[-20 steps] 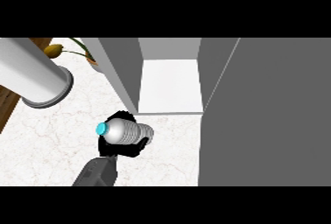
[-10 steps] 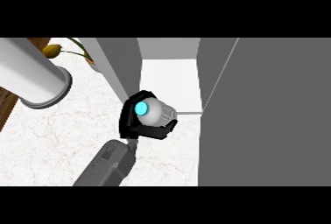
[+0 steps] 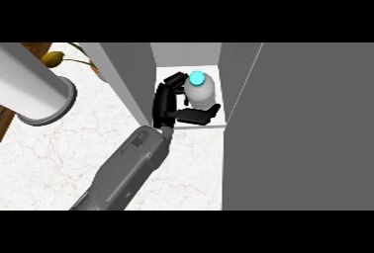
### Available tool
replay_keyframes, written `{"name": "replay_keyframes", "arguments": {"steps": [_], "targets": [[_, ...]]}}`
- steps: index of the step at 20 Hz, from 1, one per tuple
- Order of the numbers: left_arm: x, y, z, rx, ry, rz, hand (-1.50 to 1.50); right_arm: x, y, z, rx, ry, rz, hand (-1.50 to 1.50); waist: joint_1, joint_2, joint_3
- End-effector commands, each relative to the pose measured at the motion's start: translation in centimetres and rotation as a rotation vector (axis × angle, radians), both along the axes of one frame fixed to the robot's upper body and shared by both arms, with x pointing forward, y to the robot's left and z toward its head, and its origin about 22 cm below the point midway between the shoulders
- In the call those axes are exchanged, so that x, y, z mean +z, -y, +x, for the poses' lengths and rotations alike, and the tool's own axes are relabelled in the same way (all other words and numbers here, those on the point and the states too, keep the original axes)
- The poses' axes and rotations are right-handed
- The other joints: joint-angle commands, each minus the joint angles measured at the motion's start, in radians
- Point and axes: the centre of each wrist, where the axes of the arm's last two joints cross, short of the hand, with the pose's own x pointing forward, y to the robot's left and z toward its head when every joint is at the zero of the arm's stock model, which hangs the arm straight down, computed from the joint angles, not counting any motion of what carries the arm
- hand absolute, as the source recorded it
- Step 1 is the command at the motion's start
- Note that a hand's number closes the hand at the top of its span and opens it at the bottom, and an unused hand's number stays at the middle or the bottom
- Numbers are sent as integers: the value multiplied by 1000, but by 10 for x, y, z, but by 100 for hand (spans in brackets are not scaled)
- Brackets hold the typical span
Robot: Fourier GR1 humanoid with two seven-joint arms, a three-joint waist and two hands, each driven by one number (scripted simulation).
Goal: Pick up the bottled water, place it into the cabinet and close the cabinet
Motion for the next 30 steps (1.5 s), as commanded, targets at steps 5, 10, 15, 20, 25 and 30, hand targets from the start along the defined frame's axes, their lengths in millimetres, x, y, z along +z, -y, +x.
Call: {"name": "replay_keyframes", "arguments": {"steps": [5,10,15,20,25,30], "targets": [[4,-9,37,66,-73,50,150,20,11,-2,10,22,48,-150,-2,4,0],[5,-6,50,125,-31,283,150,26,2,2,25,48,54,-150,-20,13,-1],[-8,-24,55,249,-124,294,150,7,5,4,37,45,54,-150,-45,19,-1],[-8,-68,65,317,-100,214,150,7,14,-1,42,41,24,-150,-53,27,-2],[-4,-49,67,334,-39,376,-150,6,13,-1,74,60,51,-150,-64,28,-1],[15,-65,80,371,22,450,-150,3,20,5,63,60,32,-150,-55,33,-1]]}}
